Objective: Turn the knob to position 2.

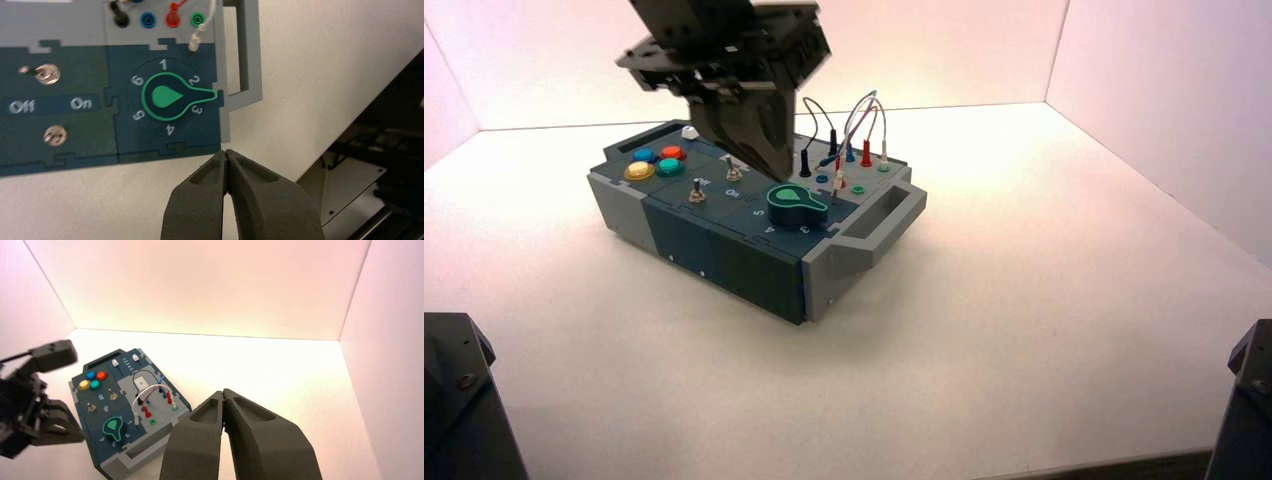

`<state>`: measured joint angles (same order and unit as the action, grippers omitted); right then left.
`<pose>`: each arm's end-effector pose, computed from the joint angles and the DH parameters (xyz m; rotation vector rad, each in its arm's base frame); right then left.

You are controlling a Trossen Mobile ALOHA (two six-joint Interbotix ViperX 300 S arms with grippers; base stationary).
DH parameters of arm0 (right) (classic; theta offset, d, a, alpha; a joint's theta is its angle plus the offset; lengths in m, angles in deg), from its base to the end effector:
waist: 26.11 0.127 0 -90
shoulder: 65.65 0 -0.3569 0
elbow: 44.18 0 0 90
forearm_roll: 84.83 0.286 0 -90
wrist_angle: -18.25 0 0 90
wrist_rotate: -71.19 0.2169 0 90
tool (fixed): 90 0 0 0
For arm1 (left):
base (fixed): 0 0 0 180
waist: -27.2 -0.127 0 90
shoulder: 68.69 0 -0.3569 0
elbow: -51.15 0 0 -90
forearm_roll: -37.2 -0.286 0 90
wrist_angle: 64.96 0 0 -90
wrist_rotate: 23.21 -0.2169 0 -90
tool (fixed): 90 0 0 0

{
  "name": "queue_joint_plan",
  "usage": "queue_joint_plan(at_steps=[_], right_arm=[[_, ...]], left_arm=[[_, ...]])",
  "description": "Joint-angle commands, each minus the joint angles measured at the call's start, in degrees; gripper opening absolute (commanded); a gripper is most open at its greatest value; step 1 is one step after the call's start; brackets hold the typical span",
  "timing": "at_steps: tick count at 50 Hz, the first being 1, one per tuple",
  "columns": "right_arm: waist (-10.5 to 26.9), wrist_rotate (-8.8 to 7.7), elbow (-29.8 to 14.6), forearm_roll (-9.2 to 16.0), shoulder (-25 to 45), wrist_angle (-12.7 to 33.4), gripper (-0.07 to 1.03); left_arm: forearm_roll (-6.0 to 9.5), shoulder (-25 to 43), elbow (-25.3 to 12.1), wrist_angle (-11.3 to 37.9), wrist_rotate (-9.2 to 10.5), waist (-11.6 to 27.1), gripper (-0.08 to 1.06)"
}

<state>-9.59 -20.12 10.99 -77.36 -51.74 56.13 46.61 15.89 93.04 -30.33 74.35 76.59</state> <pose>0.1176 0.0529 0.2527 0.0483 0.3064 0.3536 0.1588 -0.2162 0.1084 0.2595 1.2729 -0.6561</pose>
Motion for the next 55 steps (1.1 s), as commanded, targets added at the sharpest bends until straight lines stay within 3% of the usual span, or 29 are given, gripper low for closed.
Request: queue_joint_plan(at_steps=[1,28,55], right_arm=[[0.0,0.09,-0.7,0.0,1.2,-0.7,-0.02],[-0.2,0.09,-0.7,-0.1,0.9,-0.7,-0.02],[-0.2,0.18,-0.7,-0.1,0.7,-0.7,-0.02]], left_arm=[[0.0,2.2,-2.6,-0.4,-0.88,1.1,-0.03],[-0.18,9.4,-4.9,-0.8,-5.36,2.4,-0.03],[-2.02,15.2,-7.9,-1.2,-7.21,2.3,-0.03]])
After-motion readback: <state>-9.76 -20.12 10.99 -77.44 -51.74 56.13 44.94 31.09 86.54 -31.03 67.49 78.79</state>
